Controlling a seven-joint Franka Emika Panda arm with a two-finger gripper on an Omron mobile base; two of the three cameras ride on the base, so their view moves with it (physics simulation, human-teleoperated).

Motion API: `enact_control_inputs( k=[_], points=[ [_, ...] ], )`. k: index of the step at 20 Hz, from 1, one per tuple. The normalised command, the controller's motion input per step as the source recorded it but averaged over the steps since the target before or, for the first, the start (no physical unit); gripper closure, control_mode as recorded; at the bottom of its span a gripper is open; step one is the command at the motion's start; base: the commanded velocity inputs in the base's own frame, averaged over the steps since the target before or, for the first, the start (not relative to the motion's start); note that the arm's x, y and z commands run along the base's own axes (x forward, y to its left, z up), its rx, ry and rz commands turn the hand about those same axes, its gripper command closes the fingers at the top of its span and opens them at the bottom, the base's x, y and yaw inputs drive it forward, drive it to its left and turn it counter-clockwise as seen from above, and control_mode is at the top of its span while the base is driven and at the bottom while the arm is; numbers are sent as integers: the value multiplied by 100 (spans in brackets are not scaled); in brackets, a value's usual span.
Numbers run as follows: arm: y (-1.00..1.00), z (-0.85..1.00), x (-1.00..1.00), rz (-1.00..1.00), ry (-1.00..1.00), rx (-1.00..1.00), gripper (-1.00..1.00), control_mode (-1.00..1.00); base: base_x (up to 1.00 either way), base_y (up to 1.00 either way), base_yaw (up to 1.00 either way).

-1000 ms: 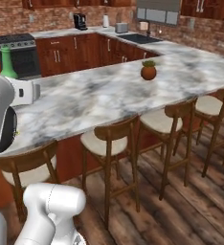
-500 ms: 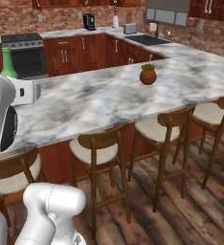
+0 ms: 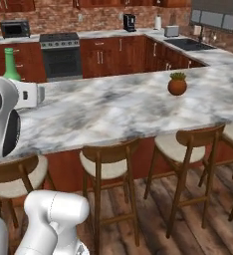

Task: Get the candle and the beer from the cabinet and move them to the dining counter.

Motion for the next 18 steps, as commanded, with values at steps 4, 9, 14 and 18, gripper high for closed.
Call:
enact_control_inputs(
  k=[4, 9, 14, 18],
  points=[
    [0, 0, 0, 0, 0, 0, 100, 100, 35, -22, 49],
    [0, 0, 0, 0, 0, 0, 100, 100, 32, -27, 44],
    [0, 0, 0, 0, 0, 0, 100, 100, 34, -35, 32],
    [0, 0, 0, 0, 0, 0, 100, 100, 48, -34, 20]
  ],
)
